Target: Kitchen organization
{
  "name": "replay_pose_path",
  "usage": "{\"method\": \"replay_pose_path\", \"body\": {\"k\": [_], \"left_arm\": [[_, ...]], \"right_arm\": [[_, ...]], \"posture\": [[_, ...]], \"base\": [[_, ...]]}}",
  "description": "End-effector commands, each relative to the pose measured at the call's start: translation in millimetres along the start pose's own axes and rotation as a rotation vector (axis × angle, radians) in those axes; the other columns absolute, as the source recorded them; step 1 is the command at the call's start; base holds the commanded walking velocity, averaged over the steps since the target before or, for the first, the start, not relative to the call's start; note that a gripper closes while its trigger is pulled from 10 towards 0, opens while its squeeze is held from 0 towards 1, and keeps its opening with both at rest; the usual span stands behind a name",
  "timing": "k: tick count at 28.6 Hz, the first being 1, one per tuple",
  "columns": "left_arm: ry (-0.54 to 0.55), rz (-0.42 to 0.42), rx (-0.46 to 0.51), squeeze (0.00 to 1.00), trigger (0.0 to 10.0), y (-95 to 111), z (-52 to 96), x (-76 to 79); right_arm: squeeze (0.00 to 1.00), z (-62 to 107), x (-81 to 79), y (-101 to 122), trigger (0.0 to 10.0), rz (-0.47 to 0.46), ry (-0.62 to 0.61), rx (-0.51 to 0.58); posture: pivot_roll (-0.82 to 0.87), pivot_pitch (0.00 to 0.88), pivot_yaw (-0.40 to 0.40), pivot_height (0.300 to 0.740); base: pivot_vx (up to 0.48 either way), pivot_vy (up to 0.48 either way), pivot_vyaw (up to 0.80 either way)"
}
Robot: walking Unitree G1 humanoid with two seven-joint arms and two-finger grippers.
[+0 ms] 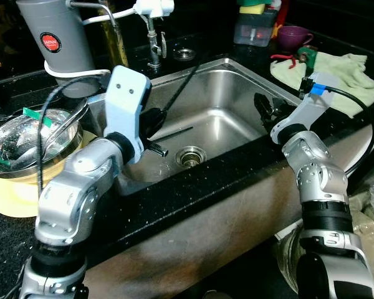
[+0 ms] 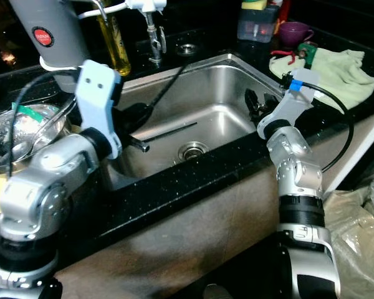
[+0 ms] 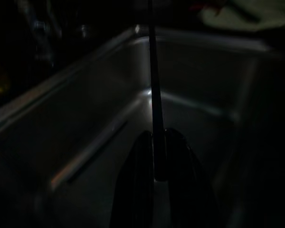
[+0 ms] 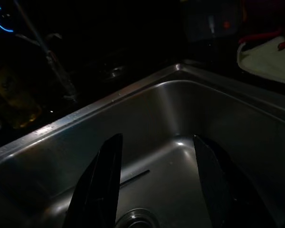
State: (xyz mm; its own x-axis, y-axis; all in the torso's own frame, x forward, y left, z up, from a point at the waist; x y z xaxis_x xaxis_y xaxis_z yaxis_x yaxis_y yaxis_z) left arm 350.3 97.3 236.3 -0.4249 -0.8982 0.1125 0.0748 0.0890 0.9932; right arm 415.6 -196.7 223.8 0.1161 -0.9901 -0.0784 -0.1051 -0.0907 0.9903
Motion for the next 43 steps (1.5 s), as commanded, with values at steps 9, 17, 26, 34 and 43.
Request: {"method": "replay_pose_path", "body": {"k": [9,17,26,34,43], "left_arm": [[-0.059,-0.012,-0.055,0.0,10.0,-24.3,-29.2,6.9],[-0.076,0.018,-0.045,1.0,10.0,-33.0,-33.0,8.9],[-0.034,0.025,0.026,1.0,10.0,-20.2,-31.0,2.4],[-0.141,0.04,0.178,0.0,10.0,15.5,-10.8,23.3],[-0.123,0.048,0.253,0.0,10.0,21.6,13.5,25.5]], "right_arm": [[0.0,6.5,0.7,6.4,10.0,0.076,0.036,-0.005],[0.0,11.2,0.0,8.3,10.0,0.1,0.087,-0.006],[0.0,13.9,-16.9,15.0,10.0,0.089,0.186,0.035],[0.0,21.2,-40.6,19.7,10.0,0.043,0.314,0.097],[0.0,12.9,-17.8,7.6,10.0,0.068,0.158,0.06]], "posture": [[-0.06,0.055,0.042,0.74],[-0.05,0.058,0.044,0.74],[-0.04,0.052,0.044,0.74],[-0.03,0.045,0.045,0.74],[-0.01,0.045,0.039,0.74]], "base": [[0.0,0.0,0.0],[0.0,0.0,0.0],[0.0,0.0,0.0],[0.0,0.0,0.0],[0.0,0.0,0.0]]}}
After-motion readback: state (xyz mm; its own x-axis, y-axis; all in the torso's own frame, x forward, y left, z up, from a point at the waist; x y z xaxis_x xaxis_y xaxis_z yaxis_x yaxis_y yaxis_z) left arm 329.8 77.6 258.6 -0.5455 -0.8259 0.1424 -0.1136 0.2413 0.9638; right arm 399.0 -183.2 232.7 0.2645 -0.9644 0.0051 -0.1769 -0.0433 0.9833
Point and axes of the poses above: a point about 5 cm out from each wrist's last joint towards the gripper, its own z axis pointing back from the gripper into the wrist, its own y axis along the axis of the wrist's last joint, x = y × z, the point moved 5 cm from there along -z, pointing out of the wrist towards the gripper, and after that the axes turned 12 degrees about z, right-handed, at the moved point
